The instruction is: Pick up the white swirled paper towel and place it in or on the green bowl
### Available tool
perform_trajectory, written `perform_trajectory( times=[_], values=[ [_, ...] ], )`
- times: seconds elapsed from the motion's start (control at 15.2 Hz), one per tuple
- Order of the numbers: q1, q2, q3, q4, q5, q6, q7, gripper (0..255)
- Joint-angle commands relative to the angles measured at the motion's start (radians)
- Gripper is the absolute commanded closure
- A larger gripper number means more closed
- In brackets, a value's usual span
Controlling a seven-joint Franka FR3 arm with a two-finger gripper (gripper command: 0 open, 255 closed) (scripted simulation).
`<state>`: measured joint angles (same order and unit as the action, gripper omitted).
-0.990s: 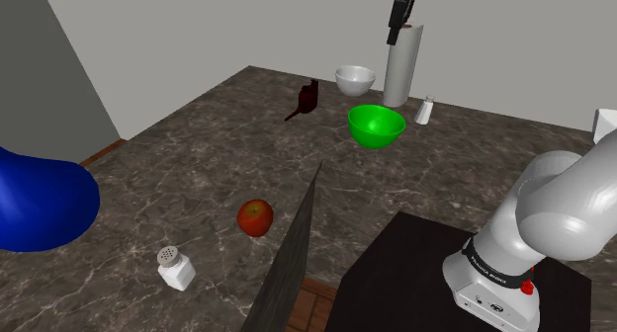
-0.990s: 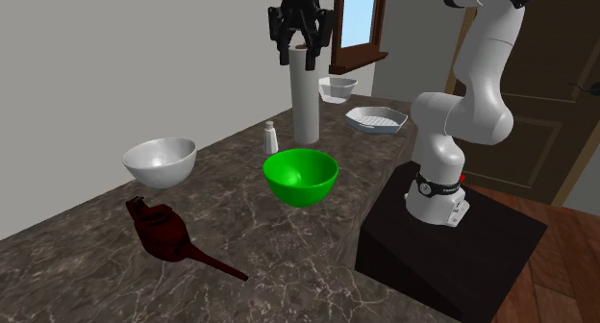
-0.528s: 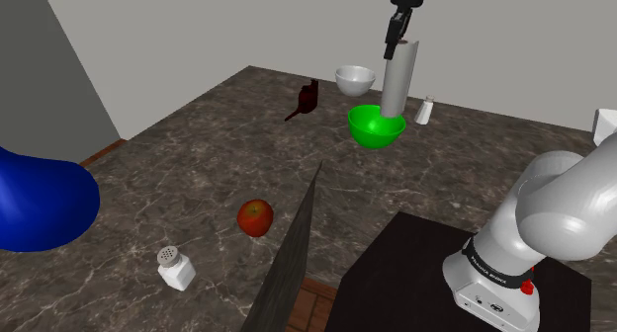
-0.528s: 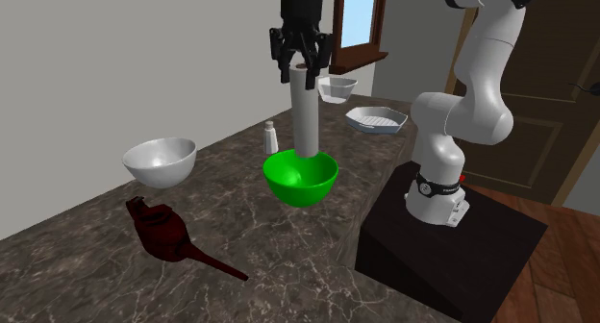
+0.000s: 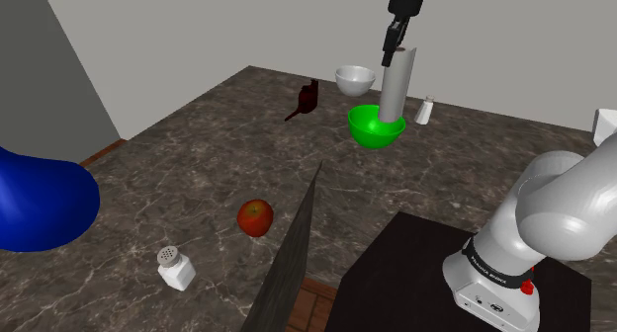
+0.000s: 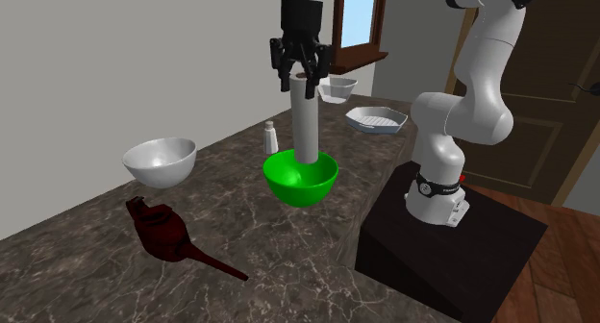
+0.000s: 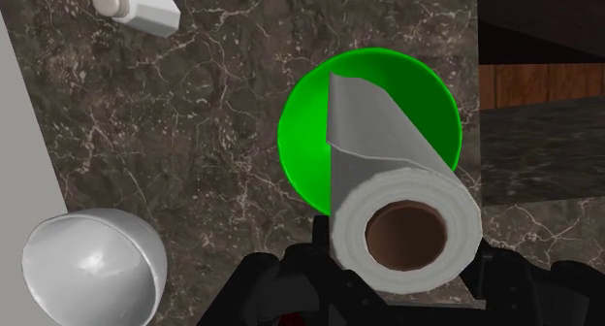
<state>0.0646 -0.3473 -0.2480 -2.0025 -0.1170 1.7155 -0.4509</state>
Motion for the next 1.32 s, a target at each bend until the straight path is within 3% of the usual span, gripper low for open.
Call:
perform_trajectory(
  times=[0.0,0.07,0.13,0.46,0.73,1.25],
  values=[
    [0.0,0.0,0.0,0.0,0.0,0.0,0.0,255],
    [0.0,0.0,0.0,0.0,0.0,0.0,0.0,255],
    [0.0,0.0,0.0,0.0,0.0,0.0,0.0,0],
    [0.0,0.0,0.0,0.0,0.0,0.0,0.0,0],
    [0.005,0.02,0.007,0.147,0.007,-0.127,-0.005,0],
    [0.005,0.02,0.007,0.147,0.007,-0.127,-0.005,0]
  ],
)
